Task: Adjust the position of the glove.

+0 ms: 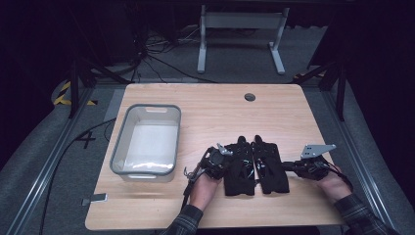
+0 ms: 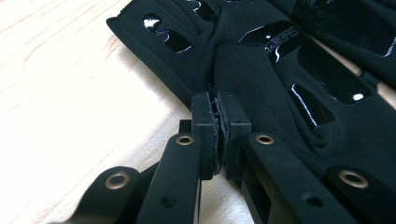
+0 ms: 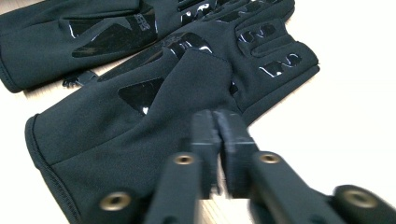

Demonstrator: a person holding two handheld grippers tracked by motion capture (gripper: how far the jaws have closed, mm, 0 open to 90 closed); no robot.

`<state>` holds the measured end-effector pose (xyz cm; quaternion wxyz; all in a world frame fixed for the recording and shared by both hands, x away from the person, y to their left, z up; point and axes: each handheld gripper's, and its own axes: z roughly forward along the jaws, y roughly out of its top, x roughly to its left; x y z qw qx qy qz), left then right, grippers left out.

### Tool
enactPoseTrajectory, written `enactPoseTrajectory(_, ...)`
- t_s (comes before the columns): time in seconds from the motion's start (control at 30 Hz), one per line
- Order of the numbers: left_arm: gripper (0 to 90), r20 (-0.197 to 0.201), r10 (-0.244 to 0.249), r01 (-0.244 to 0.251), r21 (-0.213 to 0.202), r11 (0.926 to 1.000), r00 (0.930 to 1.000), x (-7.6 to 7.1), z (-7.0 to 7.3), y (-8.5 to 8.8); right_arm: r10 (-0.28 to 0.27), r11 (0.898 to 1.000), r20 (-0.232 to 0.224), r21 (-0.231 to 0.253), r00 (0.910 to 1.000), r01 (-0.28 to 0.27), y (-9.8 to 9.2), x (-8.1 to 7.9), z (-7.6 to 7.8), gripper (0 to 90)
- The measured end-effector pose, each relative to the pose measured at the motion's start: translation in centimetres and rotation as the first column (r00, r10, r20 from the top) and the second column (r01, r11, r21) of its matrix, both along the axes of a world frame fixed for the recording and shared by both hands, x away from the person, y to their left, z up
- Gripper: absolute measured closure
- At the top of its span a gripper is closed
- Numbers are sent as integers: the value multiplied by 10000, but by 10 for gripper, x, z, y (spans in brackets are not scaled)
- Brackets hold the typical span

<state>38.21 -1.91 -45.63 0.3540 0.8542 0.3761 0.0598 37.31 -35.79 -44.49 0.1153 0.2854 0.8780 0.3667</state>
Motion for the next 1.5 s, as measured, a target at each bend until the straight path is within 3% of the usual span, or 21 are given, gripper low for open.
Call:
enactPoseTrajectory(0.17,873,49,-11,13,-495,9988,10000,-1,6,1,153,9996,-143,-243,9998,-156,5,1,-4,898)
enactPoseTrajectory(0.33,873,98,-123,134,-1214,9925,9999,-1,15,5,259,9992,-241,-311,9994,-267,9,4,-8,899)
enactPoseTrajectory(0.67,874,313,33,28,-1934,9811,9995,3,27,6,473,9985,-147,-270,9988,-477,18,3,-9,900)
enactPoseTrajectory(0.9,874,575,66,66,-2262,9741,9983,8,37,4,531,9982,-96,-259,9985,-533,19,3,-10,899)
enactPoseTrajectory(1.3,874,614,-286,439,-2639,9636,9977,9,43,-4,677,9974,-9,-235,9977,-677,28,8,-10,899)
enactPoseTrajectory(1.5,874,660,-468,634,-2769,9588,9967,10,47,-10,766,9971,-48,-2,9971,-766,32,11,-12,899)
